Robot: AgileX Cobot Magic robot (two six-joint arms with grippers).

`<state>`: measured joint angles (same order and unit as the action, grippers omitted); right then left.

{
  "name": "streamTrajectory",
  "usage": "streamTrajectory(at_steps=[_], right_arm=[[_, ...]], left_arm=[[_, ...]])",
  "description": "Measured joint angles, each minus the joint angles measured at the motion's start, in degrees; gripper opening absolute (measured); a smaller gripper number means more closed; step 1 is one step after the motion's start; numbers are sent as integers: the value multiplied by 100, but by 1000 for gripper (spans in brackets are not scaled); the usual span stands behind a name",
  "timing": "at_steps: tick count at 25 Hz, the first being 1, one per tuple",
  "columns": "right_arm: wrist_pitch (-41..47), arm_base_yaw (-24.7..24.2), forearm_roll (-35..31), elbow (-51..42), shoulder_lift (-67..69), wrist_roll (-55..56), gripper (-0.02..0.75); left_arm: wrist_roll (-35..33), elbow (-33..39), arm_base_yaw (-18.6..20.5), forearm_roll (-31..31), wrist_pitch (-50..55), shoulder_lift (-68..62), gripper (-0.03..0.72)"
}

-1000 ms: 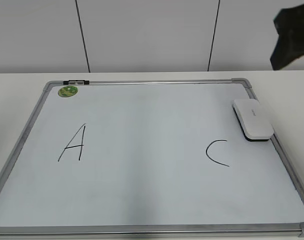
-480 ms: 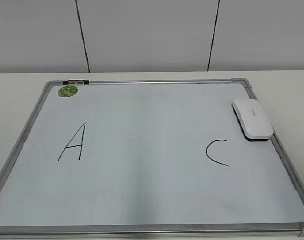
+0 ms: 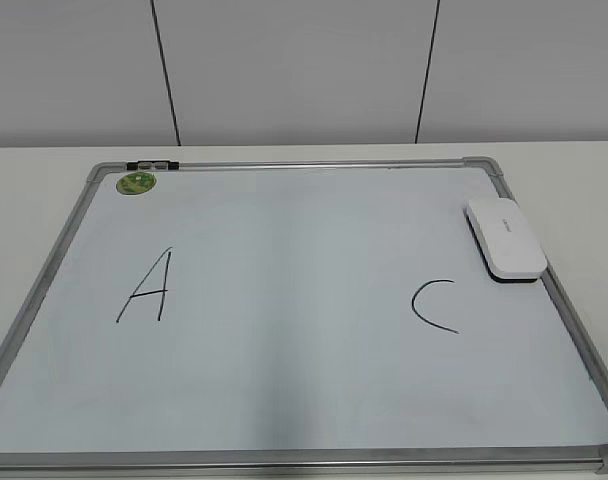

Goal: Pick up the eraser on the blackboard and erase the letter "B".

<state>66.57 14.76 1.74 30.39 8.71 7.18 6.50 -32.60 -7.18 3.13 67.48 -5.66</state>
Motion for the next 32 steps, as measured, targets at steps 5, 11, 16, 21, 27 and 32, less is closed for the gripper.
streamTrajectory(at_steps=[5, 11, 16, 21, 27, 32], right_arm=[[-45, 0, 37, -229, -198, 0, 536], [-83, 0, 59, -238, -198, -212, 536], [-97, 0, 79, -238, -198, -275, 536], [-97, 0, 79, -238, -208, -284, 536], [-97, 0, 79, -238, -208, -284, 536], [-97, 0, 79, -238, -208, -284, 536]], left_arm=[[-35, 297, 0, -30, -285, 191, 536], [-216, 324, 0, -129, -355, 191, 536], [-422, 324, 0, -246, -368, 191, 536], [-455, 324, 0, -246, -378, 191, 536], [-464, 324, 0, -246, -378, 191, 536], [-477, 324, 0, -246, -378, 191, 536]])
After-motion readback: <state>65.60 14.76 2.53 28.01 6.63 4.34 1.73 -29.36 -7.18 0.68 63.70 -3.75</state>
